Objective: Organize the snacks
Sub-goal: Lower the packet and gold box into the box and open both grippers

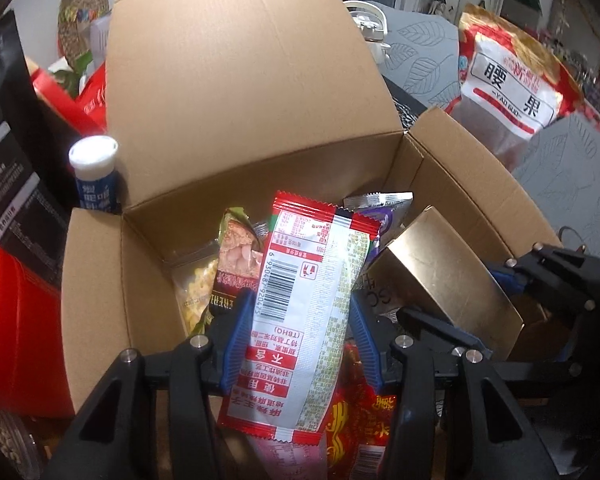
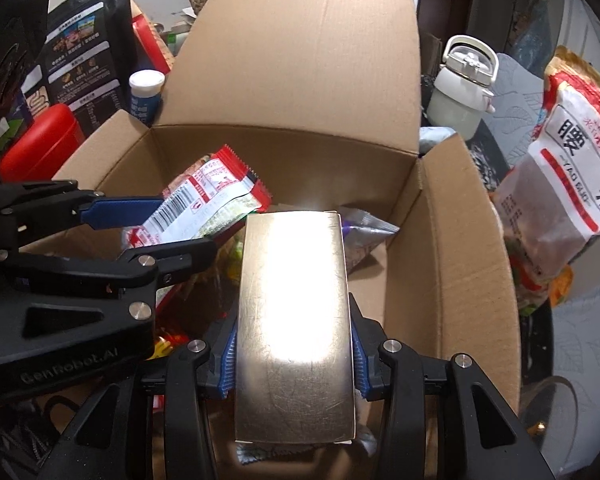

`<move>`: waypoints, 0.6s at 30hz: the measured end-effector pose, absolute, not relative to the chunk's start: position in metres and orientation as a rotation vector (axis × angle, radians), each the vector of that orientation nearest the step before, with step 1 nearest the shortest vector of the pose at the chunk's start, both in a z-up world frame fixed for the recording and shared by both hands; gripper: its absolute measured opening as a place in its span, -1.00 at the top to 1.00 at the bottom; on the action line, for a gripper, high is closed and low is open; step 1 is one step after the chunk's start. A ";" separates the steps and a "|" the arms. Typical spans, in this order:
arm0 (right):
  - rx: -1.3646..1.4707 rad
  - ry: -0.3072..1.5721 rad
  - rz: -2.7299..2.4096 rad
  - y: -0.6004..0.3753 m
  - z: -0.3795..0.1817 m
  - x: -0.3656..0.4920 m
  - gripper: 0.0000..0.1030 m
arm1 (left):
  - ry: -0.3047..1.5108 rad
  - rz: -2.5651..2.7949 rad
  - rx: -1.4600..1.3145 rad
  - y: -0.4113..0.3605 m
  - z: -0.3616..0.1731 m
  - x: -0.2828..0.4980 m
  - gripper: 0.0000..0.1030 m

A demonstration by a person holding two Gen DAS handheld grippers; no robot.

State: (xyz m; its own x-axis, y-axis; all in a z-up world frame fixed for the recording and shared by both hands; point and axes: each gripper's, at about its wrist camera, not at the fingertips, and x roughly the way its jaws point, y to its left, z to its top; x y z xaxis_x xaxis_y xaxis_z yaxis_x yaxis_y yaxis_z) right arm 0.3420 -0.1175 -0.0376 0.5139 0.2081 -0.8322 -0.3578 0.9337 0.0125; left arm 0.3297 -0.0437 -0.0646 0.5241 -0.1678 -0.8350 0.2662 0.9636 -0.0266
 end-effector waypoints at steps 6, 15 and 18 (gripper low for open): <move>-0.180 0.937 0.312 -0.120 -0.025 0.333 -0.08 | 1.004 -0.245 0.085 -0.040 -0.059 0.328 0.08; -0.221 0.878 0.314 -0.115 0.000 0.317 -0.22 | 1.001 -0.203 0.093 -0.037 -0.038 0.317 0.06; -0.222 0.872 0.300 -0.116 0.006 0.313 -0.22 | 0.985 -0.181 0.130 -0.041 -0.030 0.313 0.05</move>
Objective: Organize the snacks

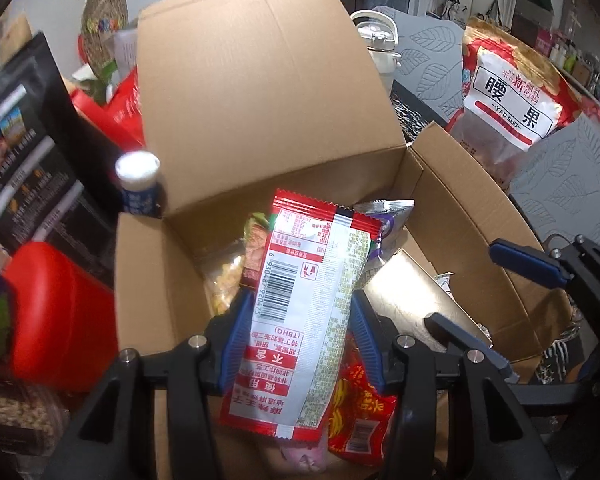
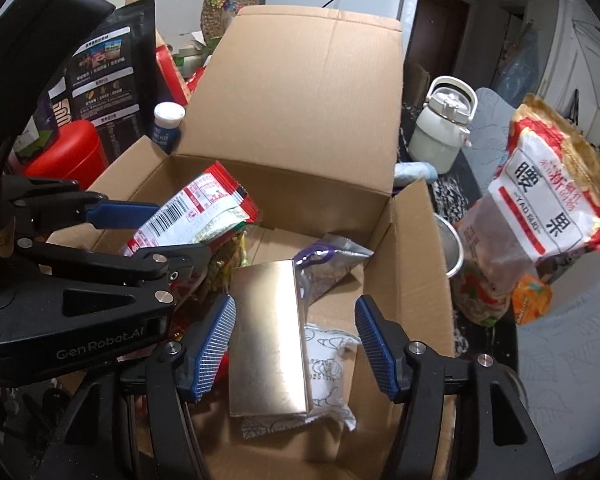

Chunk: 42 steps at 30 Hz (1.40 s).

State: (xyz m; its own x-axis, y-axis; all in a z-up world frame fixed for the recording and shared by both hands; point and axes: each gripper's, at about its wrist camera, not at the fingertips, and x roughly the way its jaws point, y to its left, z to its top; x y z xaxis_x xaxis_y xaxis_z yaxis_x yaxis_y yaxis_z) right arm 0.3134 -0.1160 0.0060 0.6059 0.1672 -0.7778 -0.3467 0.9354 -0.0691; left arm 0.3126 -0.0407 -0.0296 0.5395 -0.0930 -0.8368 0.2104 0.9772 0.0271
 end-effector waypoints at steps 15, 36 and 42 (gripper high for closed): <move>-0.205 0.830 0.202 -0.139 0.051 0.293 -0.25 | 0.868 -0.119 0.140 -0.033 0.027 0.279 -0.74; -0.159 0.583 0.185 -0.150 0.152 0.199 -0.52 | 0.605 -0.128 0.107 -0.011 0.128 0.169 -0.74; -0.162 0.514 0.164 -0.146 0.171 0.158 -0.60 | 0.539 -0.129 0.122 -0.005 0.143 0.130 -0.74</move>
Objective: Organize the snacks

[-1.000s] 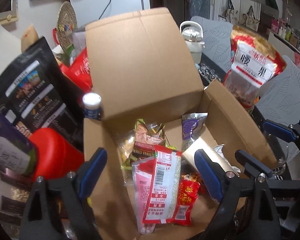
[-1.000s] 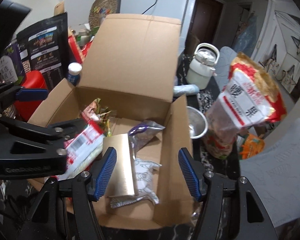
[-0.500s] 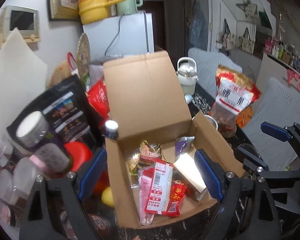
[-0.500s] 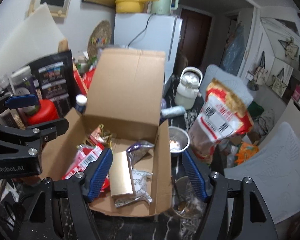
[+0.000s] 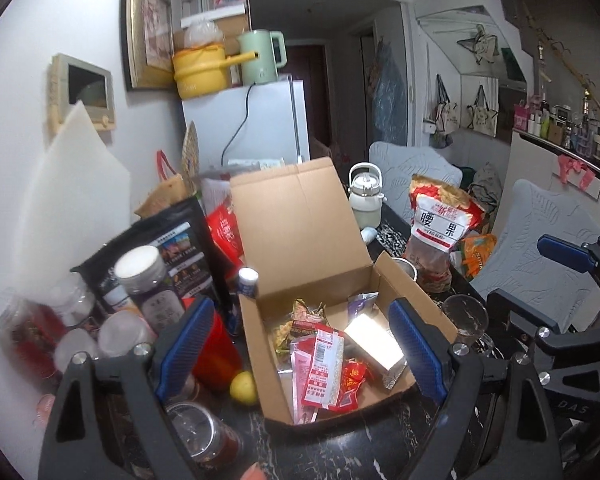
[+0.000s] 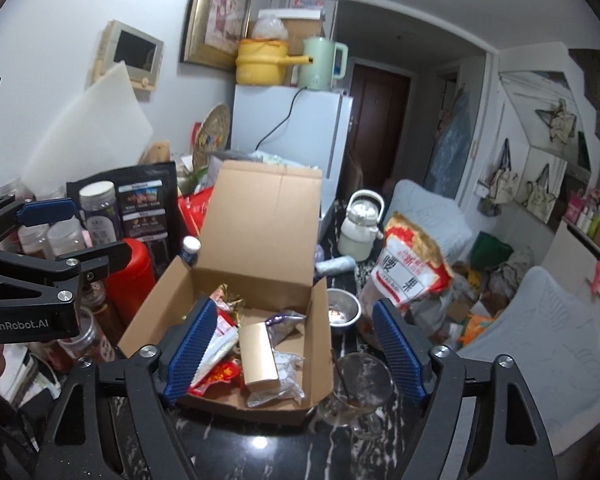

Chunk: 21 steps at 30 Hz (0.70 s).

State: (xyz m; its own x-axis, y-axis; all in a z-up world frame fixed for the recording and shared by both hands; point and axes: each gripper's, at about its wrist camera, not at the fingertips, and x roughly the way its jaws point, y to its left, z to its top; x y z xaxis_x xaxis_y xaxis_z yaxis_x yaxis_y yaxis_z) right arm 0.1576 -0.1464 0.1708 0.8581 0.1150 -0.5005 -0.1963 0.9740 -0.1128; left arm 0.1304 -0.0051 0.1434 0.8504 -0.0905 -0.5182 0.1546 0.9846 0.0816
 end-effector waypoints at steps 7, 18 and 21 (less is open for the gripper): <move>-0.161 0.461 0.171 -0.142 0.178 0.114 -0.62 | 0.488 -0.131 0.102 0.007 0.148 0.087 -0.74; -0.149 0.443 0.151 -0.134 0.156 0.062 -0.71 | 0.494 -0.126 0.072 0.023 0.116 0.042 -0.74; -0.137 0.458 0.136 -0.132 0.146 0.055 -0.71 | 0.509 -0.124 0.066 0.026 0.105 0.033 -0.74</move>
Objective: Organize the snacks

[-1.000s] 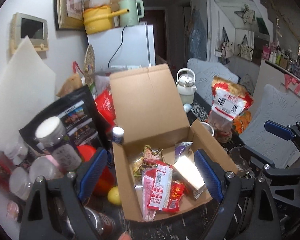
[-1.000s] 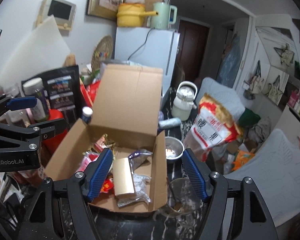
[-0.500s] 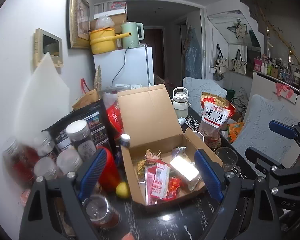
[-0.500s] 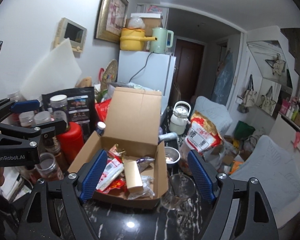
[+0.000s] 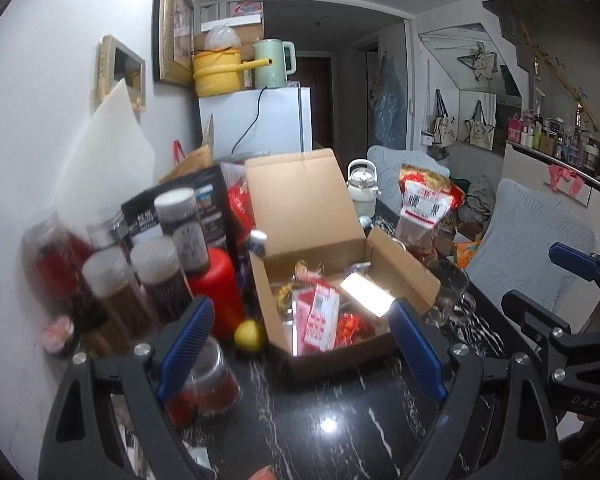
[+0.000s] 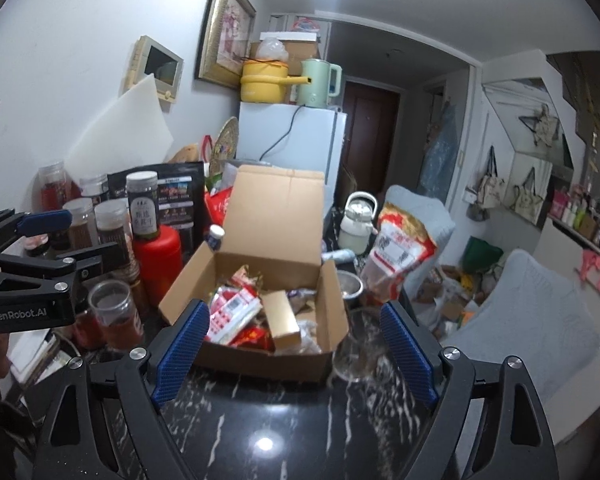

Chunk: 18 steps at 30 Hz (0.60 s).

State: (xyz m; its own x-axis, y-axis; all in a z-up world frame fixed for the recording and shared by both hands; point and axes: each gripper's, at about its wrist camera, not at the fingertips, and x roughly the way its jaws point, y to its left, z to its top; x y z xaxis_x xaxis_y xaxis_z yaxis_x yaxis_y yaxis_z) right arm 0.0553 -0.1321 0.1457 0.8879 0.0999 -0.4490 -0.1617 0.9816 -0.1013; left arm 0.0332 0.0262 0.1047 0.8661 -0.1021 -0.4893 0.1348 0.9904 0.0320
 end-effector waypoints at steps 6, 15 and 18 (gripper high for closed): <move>-0.119 0.491 0.124 -0.131 0.130 0.045 -0.71 | 0.528 -0.117 0.070 0.027 0.090 0.020 -0.74; -0.106 0.519 0.117 -0.128 0.117 0.037 -0.71 | 0.561 -0.131 0.056 0.030 0.081 0.017 -0.74; -0.099 0.531 0.110 -0.129 0.113 0.037 -0.71 | 0.572 -0.139 0.059 0.029 0.078 0.018 -0.74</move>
State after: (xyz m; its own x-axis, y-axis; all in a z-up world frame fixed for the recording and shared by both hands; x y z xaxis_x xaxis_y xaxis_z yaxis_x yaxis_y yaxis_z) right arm 0.0373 -0.1285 0.1135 0.8565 0.0788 -0.5101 -0.1299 0.9894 -0.0653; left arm 0.0184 0.0289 0.0780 0.8318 -0.1146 -0.5431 0.1472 0.9890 0.0168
